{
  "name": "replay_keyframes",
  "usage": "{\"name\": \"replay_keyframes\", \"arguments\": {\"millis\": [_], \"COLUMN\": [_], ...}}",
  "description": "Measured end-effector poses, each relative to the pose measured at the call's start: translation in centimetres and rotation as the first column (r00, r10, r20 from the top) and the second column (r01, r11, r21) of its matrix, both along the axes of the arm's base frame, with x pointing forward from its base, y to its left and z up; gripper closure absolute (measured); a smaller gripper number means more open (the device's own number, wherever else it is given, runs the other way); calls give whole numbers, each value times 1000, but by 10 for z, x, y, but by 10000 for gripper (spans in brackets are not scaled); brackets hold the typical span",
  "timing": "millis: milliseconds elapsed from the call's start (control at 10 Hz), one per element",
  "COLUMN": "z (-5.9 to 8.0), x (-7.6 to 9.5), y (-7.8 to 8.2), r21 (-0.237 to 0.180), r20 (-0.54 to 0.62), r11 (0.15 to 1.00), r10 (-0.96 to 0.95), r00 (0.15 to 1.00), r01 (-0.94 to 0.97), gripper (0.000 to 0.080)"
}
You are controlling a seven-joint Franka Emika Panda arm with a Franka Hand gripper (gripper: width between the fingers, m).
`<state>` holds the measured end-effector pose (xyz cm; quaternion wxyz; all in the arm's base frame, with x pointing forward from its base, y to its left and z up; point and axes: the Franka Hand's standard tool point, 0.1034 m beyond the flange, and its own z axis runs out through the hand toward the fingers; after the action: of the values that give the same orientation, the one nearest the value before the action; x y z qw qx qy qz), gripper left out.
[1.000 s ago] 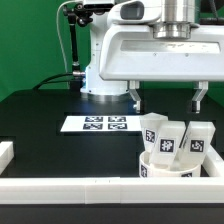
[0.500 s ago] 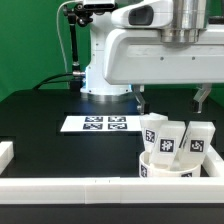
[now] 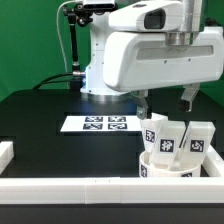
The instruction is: Assemble stool
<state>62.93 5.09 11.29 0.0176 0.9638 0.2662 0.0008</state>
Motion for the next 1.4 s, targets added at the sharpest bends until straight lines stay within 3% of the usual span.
{"name": "replay_keyframes", "arguments": {"millis": [300,700,900,1300,1400], "z": [-1,-9,-14,-21,-21], "x": [0,7,6,3,3], "y": [1,0,-3,-7,-8], "r21": [-20,-45,-48,-44,-44], "r20": [-13,-51,-69,-79,-80], "r11": [970,843,792,802,803], "r10": [240,534,605,592,590], "r00": [971,844,793,802,803], "r01": [-240,-536,-608,-596,-594], "gripper": [150,150,150,177,354]}}
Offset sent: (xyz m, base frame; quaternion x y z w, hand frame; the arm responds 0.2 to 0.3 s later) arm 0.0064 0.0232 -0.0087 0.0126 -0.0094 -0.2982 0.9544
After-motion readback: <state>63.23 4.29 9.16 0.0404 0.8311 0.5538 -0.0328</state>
